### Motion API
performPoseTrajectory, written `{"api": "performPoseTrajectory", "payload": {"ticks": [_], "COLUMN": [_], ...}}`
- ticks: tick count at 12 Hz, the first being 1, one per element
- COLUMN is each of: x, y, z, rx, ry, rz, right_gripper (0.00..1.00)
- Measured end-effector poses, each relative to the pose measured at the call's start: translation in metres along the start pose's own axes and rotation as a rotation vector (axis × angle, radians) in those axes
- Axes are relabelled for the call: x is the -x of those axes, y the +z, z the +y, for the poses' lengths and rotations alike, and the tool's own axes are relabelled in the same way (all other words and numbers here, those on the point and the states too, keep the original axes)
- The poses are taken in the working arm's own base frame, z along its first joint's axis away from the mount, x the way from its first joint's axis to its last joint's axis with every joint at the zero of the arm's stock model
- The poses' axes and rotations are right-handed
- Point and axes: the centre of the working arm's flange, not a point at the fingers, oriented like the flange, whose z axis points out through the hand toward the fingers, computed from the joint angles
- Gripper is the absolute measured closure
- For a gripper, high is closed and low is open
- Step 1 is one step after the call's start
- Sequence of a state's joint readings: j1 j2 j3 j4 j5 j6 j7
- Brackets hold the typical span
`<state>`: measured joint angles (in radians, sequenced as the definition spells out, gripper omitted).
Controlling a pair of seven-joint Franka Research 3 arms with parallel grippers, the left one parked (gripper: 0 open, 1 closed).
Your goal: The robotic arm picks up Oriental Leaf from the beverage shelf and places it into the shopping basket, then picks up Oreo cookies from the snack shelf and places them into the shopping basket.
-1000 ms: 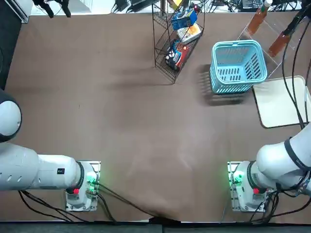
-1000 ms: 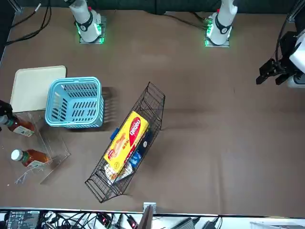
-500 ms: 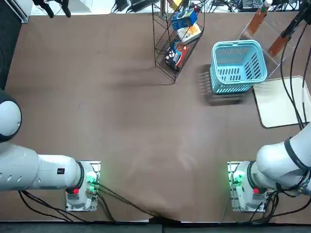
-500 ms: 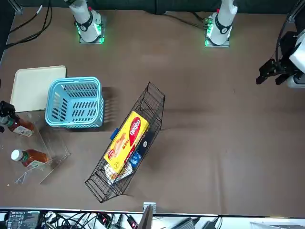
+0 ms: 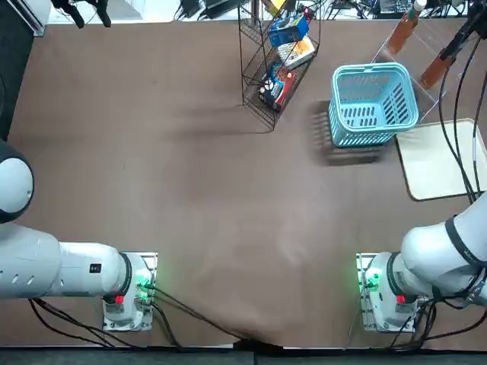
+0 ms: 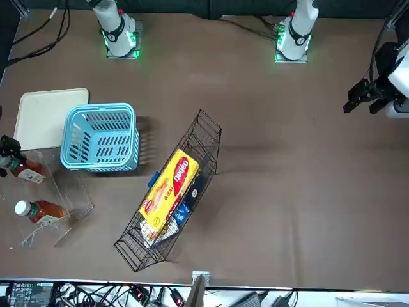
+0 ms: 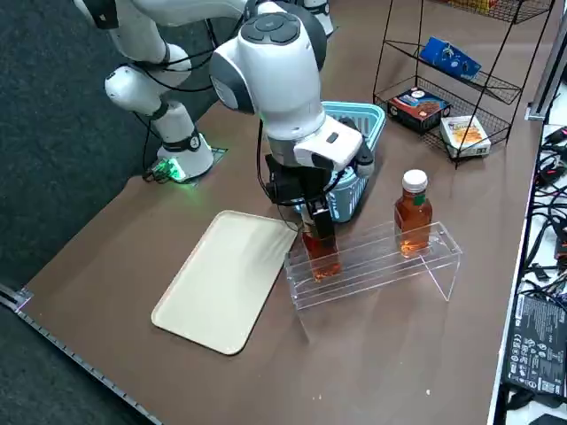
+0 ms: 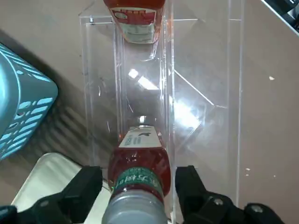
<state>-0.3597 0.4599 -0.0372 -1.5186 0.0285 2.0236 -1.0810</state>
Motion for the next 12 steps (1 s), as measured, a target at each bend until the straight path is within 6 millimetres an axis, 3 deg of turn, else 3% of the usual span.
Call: {"api": "performPoseTrajectory", "payload": {"ticks": [2, 3, 5, 7, 12], "x": [0.0002, 0.0003, 0.0008, 0.0026, 0.0027], "y": [0.0002, 0.0003, 0.0003, -0.0044, -0.0054], "z": [0.0, 0.0, 0.0003, -0.0003, -0.0002], "rx": [0.0, -0.001, -0.001, -0.005, -0.004], "ry": [0.0, 0.0, 0.001, 0.006, 0.007], "rz": [0.0, 0.0, 0.0, 0.004, 0.006], "right_gripper": [0.07, 0.2, 0.27, 0.45, 0.45]}}
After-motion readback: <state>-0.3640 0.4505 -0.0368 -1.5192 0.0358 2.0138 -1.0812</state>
